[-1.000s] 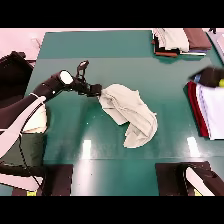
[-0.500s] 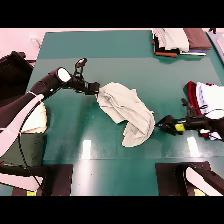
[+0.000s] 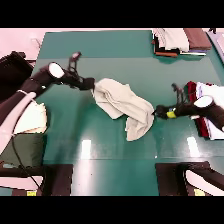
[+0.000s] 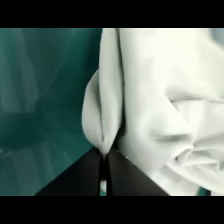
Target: Fold the shirts.
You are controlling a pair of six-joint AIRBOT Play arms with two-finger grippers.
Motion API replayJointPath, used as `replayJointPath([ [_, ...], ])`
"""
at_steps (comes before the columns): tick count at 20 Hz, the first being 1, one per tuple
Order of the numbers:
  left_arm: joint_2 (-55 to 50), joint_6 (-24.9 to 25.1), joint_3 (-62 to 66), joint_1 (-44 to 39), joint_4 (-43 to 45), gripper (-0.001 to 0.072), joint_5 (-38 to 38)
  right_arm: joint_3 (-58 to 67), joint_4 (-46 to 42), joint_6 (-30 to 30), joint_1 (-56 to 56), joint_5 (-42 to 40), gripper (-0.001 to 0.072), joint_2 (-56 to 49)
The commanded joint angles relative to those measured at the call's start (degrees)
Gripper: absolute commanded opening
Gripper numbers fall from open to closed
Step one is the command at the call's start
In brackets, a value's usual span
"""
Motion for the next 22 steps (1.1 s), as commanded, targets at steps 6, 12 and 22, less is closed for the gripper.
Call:
replayJointPath([
  [6,24.85,3.72,14.36,7.52,7.91,0.0029,-0.59,30.08,-9.46,0.55,-11.93,10.97,0.0018,20.02],
  [12,41.13,6.16,24.2,7.52,7.93,0.0029,-0.37,46.29,-9.55,1.33,-19.74,18.62,0.0018,26.69],
  [22,26.14,7.02,27.34,7.52,12.66,0.0029,-13.42,47.93,-7.54,8.7,-22.53,29.92,0.0018,12.2],
])
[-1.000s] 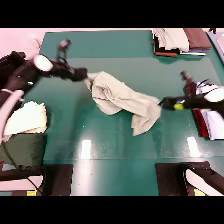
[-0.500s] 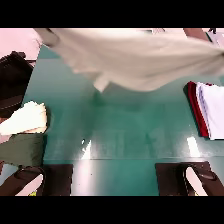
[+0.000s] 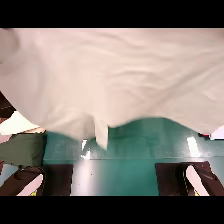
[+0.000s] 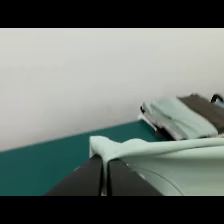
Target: Fold the shirts.
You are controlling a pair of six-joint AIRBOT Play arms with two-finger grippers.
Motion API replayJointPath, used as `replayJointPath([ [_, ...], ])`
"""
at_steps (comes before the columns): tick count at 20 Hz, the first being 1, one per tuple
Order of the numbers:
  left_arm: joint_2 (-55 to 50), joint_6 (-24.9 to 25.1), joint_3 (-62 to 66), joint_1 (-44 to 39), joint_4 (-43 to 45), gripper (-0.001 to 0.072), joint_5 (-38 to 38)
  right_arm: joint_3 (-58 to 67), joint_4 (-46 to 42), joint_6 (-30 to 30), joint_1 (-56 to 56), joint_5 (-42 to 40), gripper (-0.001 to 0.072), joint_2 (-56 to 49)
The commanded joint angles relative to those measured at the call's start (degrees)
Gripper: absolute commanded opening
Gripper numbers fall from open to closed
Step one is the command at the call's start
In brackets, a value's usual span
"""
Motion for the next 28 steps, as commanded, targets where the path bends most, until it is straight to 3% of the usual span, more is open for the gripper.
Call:
replayJointPath([
  [1,-11.58,-0.68,0.33,0.07,3.23,0.0029,-9.7,-5.88,0.59,4.72,2.23,3.39,0.0018,-7.21],
  [5,-31.43,-2.89,0.33,0.07,2.97,0.003,-17.68,-18.23,-6.05,6.38,14.03,-1.88,0.0018,-18.05],
  [8,-42.82,-4.02,0.33,0.07,3.93,0.0031,-18.51,-21.79,-10.14,6.75,21.18,-10.14,0.0018,-28.22],
  [9,-44.74,-5.75,0.33,0.07,5.49,0.0072,-18.12,-20.63,-9.25,6.84,22.08,-12.2,0.002,-31.56],
  [10,-45.64,-7.39,0.33,0.09,7.69,0.0429,-17.38,-18.45,-7.74,6.82,22.4,-12.72,0.0045,-34.34],
  [11,-45.75,-9.2,0.35,0.09,10.45,0.063,-16.37,-15.41,-5.97,6.78,22.38,-12.52,0.025,-36.83],
  [12,-45.22,-10.34,0.42,0.09,13.64,0.0606,-16.15,-12.33,-5.09,6.75,21.99,-11.47,0.0353,-38.71],
  [15,-43.01,-11.23,0.46,1.44,17.33,0.0606,-19.65,-6.78,-5.2,5.2,21.42,-5.4,0.0344,-40.04],
  [19,-38.53,-11.82,-7.26,4.76,15.8,0.0608,-25.27,-14.05,-5.16,3.04,21.86,-3.74,0.0344,-31.67],
  [21,-33.44,-11.85,-18.49,5.14,15.37,0.0609,-23.28,-18.86,-4.79,3.02,21.84,-4.35,0.0344,-26.58],
  [25,-22.53,-14.56,-43.71,5.14,10.43,0.0609,-12.24,-26.43,-3.43,3.04,21.86,-9.29,0.0344,-17.75],
  [28,-21.0,-14.34,-52.41,5.14,3.5,0.061,-7.3,-27.63,-2.12,3.06,21.57,-10.05,0.0344,-14.21],
])
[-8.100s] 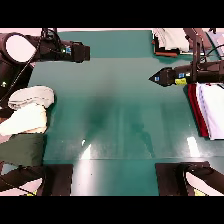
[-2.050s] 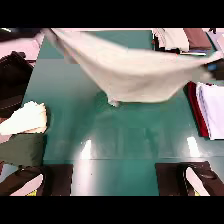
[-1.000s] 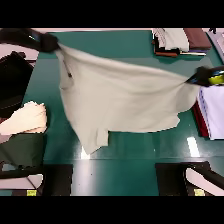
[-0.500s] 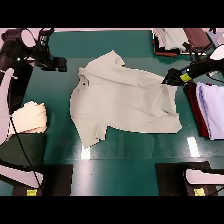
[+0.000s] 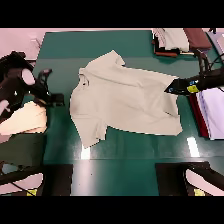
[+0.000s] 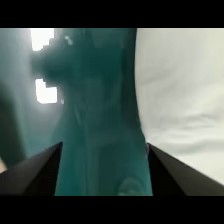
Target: Fold the shirts.
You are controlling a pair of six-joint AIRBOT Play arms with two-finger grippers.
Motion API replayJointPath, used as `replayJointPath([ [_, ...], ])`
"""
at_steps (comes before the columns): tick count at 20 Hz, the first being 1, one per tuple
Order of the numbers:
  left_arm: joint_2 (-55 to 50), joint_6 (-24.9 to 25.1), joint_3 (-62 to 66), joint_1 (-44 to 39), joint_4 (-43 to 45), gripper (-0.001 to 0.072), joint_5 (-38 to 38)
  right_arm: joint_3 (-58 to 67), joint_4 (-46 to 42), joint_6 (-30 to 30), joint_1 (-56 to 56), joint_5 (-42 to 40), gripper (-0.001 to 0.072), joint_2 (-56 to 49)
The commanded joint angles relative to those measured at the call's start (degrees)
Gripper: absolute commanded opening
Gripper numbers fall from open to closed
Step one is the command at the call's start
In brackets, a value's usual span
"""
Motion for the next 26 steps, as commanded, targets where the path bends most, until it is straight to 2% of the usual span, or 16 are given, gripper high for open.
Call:
replayJointPath([
  [1,3.1,-0.7,-11.76,0.13,-8.7,0.061,7.63,-2.38,0.98,-0.07,-0.17,-1.79,0.0344,4.68],
  [5,2.82,3.87,-15.08,-0.09,-17.79,0.0609,14.16,-2.38,0.96,-0.04,-0.17,-1.66,0.0343,6.29],
  [11,0.79,3.8,-14.95,-5.57,-18.6,0.0606,17.22,-2.4,0.87,0.0,-0.22,-0.76,0.0343,7.67],
  [12,0.79,3.78,-14.36,-5.7,-18.62,0.0461,17.07,-2.4,0.79,-0.04,-0.74,0.7,0.0343,7.63],
  [13,0.81,3.78,-13.33,-5.64,-18.21,0.0207,16.17,-2.67,0.79,-0.04,-1.81,2.27,0.0343,7.67],
  [14,1.03,3.8,-12.2,-5.31,-17.59,0.0025,15.19,-3.67,0.76,-0.07,-3.76,3.74,0.0343,7.85],
  [18,3.65,5.99,-7.87,-5.29,-15.28,0.003,12.81,-15.3,-4.24,-0.15,-16.33,6.73,0.0348,10.75],
  [20,4.72,6.82,-6.82,-5.29,-15.3,0.0029,12.74,-22.23,-7.54,-0.26,-24.52,7.65,0.0507,11.76],
  [23,4.81,6.82,-6.69,-5.29,-15.41,0.0029,12.9,-31.3,-8.09,-1.31,-36.11,7.85,0.0509,11.8],
  [26,4.81,6.8,-6.69,-5.31,-15.58,0.0029,12.94,-38.03,-8.09,-2.4,-39.34,6.49,0.0499,11.82],
])
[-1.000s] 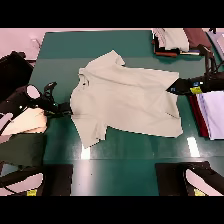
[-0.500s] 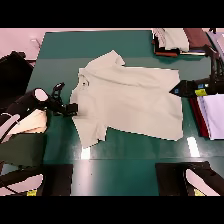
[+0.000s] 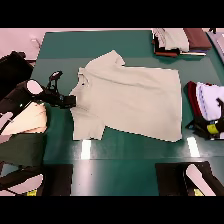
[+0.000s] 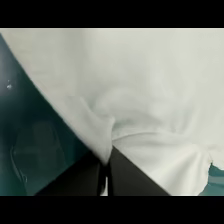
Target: Fold the shirts.
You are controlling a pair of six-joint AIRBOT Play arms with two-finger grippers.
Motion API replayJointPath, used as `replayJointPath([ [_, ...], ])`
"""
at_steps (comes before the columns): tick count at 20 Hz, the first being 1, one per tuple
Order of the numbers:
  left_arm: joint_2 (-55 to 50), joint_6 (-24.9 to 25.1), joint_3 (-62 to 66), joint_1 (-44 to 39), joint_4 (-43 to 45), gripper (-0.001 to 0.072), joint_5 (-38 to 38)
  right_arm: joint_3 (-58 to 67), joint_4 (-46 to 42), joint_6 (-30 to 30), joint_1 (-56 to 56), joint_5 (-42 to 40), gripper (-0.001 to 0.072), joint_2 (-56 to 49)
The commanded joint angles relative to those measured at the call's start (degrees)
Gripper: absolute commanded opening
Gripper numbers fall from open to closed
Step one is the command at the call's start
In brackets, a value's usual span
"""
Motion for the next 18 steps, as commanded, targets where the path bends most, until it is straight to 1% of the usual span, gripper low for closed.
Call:
replayJointPath([
  [1,0.22,0.28,0.33,-0.04,-0.17,0.0029,-0.09,-8.5,-0.81,-1.22,-4.61,-1.29,0.0499,0.2],
  [2,0.22,0.28,0.33,-0.04,-0.17,0.0029,-0.07,-9.99,0.24,-1.27,-3.41,-2.49,0.0498,0.2],
  [3,0.22,0.28,0.33,-0.02,-0.2,0.0029,0.04,-11.13,2.16,-1.33,-1.9,-3.98,0.0482,0.2],
  [4,0.22,0.28,0.33,-0.04,-0.22,0.0029,0.26,-11.65,3.91,-1.31,0.26,-5.66,0.0435,0.13],
  [6,0.22,0.28,0.33,-0.02,-0.24,0.003,0.26,-11.65,7.26,-1.18,5.38,-8.94,0.0431,-1.2],
  [8,0.24,0.28,0.33,-0.04,-0.24,0.003,0.04,-11.63,8.09,0.2,10.67,-10.95,0.0428,-4.76],
  [9,0.24,0.28,0.33,-0.02,-0.22,0.0029,-0.15,-11.3,8.02,0.15,13.14,-11.39,0.0347,-6.8],
  [10,0.24,0.28,0.33,-0.02,-0.15,0.003,-0.15,-10.25,7.98,0.02,15.96,-11.63,0.0165,-8.61],
  [11,0.66,0.28,0.35,-0.02,-0.15,0.0029,-0.11,-8.39,7.96,-0.72,18.64,-11.45,0.0066,-9.68],
  [12,1.6,0.28,0.59,-0.02,-0.11,0.0029,-0.13,-6.03,7.93,-0.76,21.14,-11.26,0.0056,-9.9],
  [13,2.86,0.28,1.36,-0.02,0.15,0.0029,-0.42,-2.89,7.96,-0.74,23.43,-11.08,0.0019,-9.14],
  [15,7.19,0.26,4.87,-0.02,1.29,0.003,-0.98,4.66,7.96,-0.74,26.71,-10.75,0.0018,-5.49],
  [18,15.87,0.24,15.61,-0.02,3.21,0.003,-0.72,21.09,7.87,-0.7,28.11,-10.93,0.0019,2.16],
])
